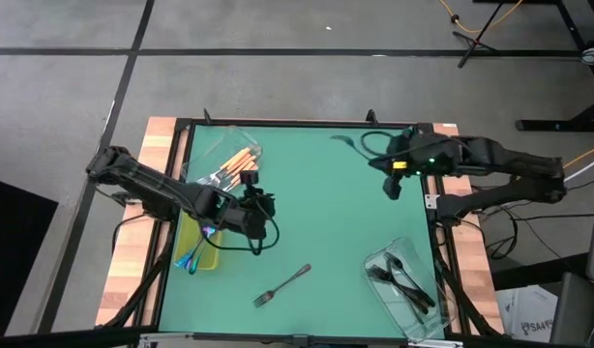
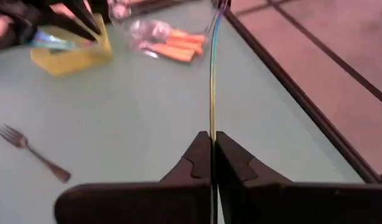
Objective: Sort silverware by color (type)
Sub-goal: Put the blue fork in the yellow bin
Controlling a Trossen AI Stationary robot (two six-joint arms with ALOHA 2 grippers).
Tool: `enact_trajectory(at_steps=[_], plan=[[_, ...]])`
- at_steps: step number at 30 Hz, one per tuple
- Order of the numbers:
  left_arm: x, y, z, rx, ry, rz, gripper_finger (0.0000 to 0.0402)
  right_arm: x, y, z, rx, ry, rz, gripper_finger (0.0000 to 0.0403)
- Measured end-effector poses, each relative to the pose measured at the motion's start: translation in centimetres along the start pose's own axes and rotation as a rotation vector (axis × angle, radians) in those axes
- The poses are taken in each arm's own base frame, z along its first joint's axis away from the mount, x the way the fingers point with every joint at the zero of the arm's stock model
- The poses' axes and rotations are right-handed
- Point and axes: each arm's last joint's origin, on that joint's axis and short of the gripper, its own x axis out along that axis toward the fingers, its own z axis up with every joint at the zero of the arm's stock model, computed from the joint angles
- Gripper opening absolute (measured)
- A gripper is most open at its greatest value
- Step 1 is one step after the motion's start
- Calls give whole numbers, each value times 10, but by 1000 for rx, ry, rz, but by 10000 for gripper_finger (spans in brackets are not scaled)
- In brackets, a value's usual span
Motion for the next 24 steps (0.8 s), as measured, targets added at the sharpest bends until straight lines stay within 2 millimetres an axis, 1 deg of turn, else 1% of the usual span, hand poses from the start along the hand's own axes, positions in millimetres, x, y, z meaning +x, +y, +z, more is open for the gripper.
enact_trajectory(at_steps=[4, 7, 9, 12, 15, 17, 20, 24], plan=[[13, -10, -30, -104, -68, 6, 47, 1, -6, -26, 37, -120, 38, 0], [24, -18, -45, -196, -163, 3, 47, 17, -6, -47, 91, -286, 91, 0], [32, -21, -51, -268, -231, -6, 47, 32, -5, -62, 121, -409, 165, 0], [41, -21, -53, -388, -352, -39, 47, 58, -1, -82, 141, -603, 276, 0], [47, -18, -53, -472, -472, -105, 47, 82, 1, -104, 145, -726, 346, 0], [49, -12, -51, -518, -540, -137, 47, 96, 1, -117, 148, -758, 358, 0], [50, -2, -45, -579, -620, -141, 47, 111, 3, -125, 152, -781, 362, 0], [51, 11, -40, -650, -694, -112, 47, 132, 10, -121, 138, -753, 364, 0]])
